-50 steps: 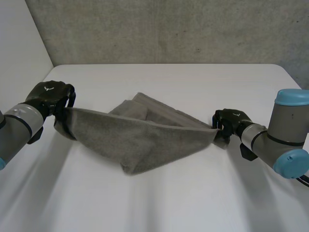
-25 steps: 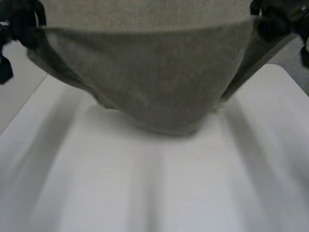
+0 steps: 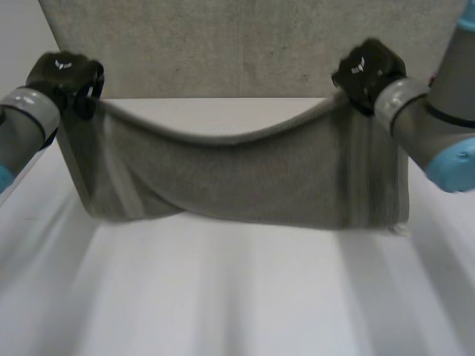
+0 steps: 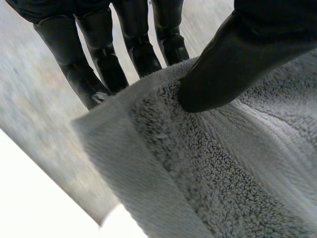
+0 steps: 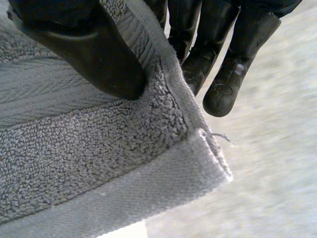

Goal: Fold the towel.

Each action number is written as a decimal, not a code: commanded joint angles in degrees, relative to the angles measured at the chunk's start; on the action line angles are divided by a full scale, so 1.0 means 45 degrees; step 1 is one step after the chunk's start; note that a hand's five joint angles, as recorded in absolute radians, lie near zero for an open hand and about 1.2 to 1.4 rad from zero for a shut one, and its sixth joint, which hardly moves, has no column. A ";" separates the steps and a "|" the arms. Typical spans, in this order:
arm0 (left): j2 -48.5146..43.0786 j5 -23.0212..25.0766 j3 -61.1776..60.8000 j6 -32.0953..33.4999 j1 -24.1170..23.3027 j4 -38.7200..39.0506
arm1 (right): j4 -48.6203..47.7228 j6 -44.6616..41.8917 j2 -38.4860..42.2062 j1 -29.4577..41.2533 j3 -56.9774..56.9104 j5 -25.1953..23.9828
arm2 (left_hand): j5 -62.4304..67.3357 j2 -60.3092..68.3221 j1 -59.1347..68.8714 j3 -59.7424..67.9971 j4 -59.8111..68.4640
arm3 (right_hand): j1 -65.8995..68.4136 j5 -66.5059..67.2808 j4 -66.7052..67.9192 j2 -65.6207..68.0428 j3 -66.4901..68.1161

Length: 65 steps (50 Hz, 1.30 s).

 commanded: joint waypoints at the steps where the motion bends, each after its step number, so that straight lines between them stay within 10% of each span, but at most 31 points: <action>1: 0.0135 -0.0253 0.0243 -0.1307 -0.0474 0.5858 | -0.7490 0.0691 0.0380 0.0248 -0.0231 0.0151 | -0.3445 -0.1516 -0.0862 -0.1933 -0.1699 | 0.0688 0.0671 0.0698 0.1060 0.0789; 3: 0.1515 -0.0835 -0.0689 -0.3522 -0.0299 0.9321 | -1.1730 0.1624 -0.0979 0.0151 0.1362 0.0093 | -0.3445 -0.1516 -0.0862 -0.1933 -0.1699 | 0.0688 0.0671 0.0698 0.1060 0.0789; 10: 0.1991 -0.0526 -0.1144 -0.5389 0.0112 0.8085 | -1.0538 0.3464 -0.2160 -0.0045 0.2112 -0.0318 | -0.3445 -0.1516 -0.0862 -0.1933 -0.1699 | 0.0688 0.0671 0.0698 0.1060 0.0789; 23: -0.0058 0.0938 -0.3581 -0.3227 0.0034 0.4649 | -0.4076 0.3369 -0.0598 -0.0221 0.3768 -0.1587 | -0.3445 -0.1516 -0.0862 -0.1933 -0.1699 | 0.0688 0.0671 0.0698 0.1060 0.0789; 37: 0.0018 0.0977 -0.5792 -0.1073 0.0190 0.4394 | -0.2647 0.2507 -0.0070 -0.0221 0.5999 -0.1392 | -0.3445 -0.1516 -0.0862 -0.1933 -0.1699 | 0.0688 0.0671 0.0698 0.1060 0.0789; 65: 0.6405 0.1445 -0.8331 -0.1346 0.2007 0.3125 | 0.0180 0.2665 -0.7317 -0.1939 0.7895 -0.1996 | -0.3445 -0.1516 -0.0862 -0.1933 -0.1699 | 0.0688 0.0671 0.0698 0.1060 0.0789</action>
